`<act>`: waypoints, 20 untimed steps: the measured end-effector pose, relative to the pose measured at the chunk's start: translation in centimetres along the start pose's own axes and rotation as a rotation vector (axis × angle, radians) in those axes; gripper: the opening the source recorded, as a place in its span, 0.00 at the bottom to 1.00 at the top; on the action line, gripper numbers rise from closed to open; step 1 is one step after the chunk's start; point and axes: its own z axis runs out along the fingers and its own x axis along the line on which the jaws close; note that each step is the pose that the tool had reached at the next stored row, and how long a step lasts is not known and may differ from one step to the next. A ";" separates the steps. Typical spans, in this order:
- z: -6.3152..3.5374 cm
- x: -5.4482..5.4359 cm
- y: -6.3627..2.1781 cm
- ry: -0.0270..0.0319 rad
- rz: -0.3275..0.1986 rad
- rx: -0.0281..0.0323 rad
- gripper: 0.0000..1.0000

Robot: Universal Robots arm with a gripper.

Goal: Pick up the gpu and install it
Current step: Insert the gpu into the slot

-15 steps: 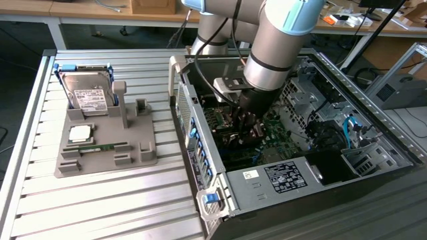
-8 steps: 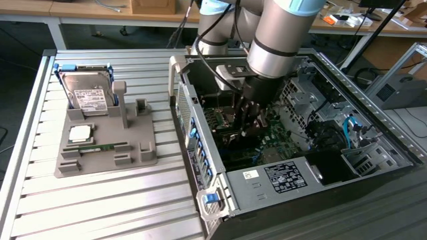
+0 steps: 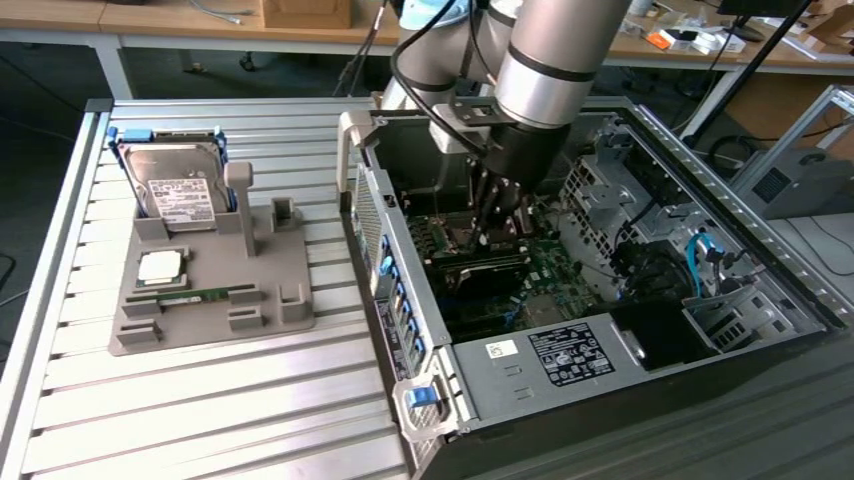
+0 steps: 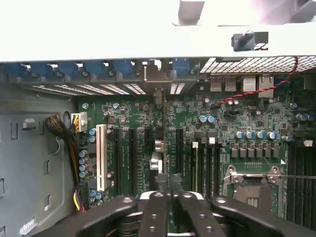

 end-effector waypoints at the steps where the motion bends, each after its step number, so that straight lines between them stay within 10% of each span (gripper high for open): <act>1: 0.00 0.0 -0.04 0.0002 0.000 0.0000 0.11; 13: 0.04 0.0 -5.60 0.0005 -0.007 -0.0456 0.11; 20: 0.03 0.0 -5.98 0.0004 -0.007 -0.0478 0.11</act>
